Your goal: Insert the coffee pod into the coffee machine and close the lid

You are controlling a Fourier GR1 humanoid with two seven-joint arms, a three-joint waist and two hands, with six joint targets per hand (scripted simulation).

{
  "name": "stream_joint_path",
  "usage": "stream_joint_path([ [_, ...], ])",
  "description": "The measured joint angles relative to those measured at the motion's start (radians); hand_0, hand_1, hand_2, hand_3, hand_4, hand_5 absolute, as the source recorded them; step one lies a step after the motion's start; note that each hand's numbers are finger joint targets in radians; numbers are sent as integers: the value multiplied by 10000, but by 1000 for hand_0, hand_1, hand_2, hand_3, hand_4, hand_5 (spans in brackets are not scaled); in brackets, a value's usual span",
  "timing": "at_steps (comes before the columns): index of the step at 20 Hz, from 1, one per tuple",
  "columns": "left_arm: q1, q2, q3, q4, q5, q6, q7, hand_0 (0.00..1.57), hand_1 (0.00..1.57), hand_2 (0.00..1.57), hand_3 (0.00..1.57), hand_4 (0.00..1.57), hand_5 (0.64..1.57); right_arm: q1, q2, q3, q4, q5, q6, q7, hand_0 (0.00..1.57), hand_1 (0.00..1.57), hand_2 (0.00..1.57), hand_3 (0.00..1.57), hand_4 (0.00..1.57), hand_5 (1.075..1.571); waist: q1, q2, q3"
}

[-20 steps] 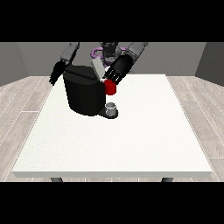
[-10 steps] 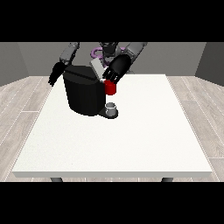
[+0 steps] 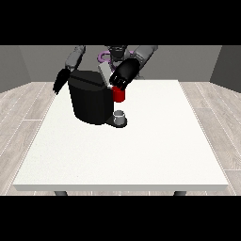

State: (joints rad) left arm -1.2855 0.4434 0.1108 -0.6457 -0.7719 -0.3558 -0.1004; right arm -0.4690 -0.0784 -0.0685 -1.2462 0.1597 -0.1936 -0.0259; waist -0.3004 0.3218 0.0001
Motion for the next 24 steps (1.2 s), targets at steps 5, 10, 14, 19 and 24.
stream_joint_path([
  [5, 251, 100, -372, 54, -489, 304, -247, 1162, 1162, 1190, 1068, 0, 1571, 115, -99, 50, -107, -19, 170, 154, 0, 0, 0, 0, 0, 1571, -112, -46, 1],
  [10, 325, 305, -453, 131, -708, 492, -630, 1115, 1115, 1136, 1016, 0, 1571, 100, -22, 91, -299, 16, 59, 359, 0, 0, 0, 0, 0, 1571, -125, 50, 18],
  [14, 209, 367, -344, 172, -679, 509, -805, 1138, 1138, 1136, 963, 0, 1571, -75, -187, -62, -208, -52, 130, 261, 0, 0, 0, 0, 41, 1571, -70, 242, 11],
  [19, 56, 355, -119, 143, -597, 795, -939, 1247, 1247, 1210, 954, 0, 1571, -153, -95, 10, -199, 46, 4, 267, 0, 0, 0, 0, 109, 1571, -114, 397, 7],
  [24, -61, 575, -23, 215, -618, 863, -1285, 1269, 1269, 1236, 966, 0, 1571, -252, -29, 159, -282, 209, -93, 366, 0, 0, 0, 0, 147, 1571, -197, 567, 4],
])
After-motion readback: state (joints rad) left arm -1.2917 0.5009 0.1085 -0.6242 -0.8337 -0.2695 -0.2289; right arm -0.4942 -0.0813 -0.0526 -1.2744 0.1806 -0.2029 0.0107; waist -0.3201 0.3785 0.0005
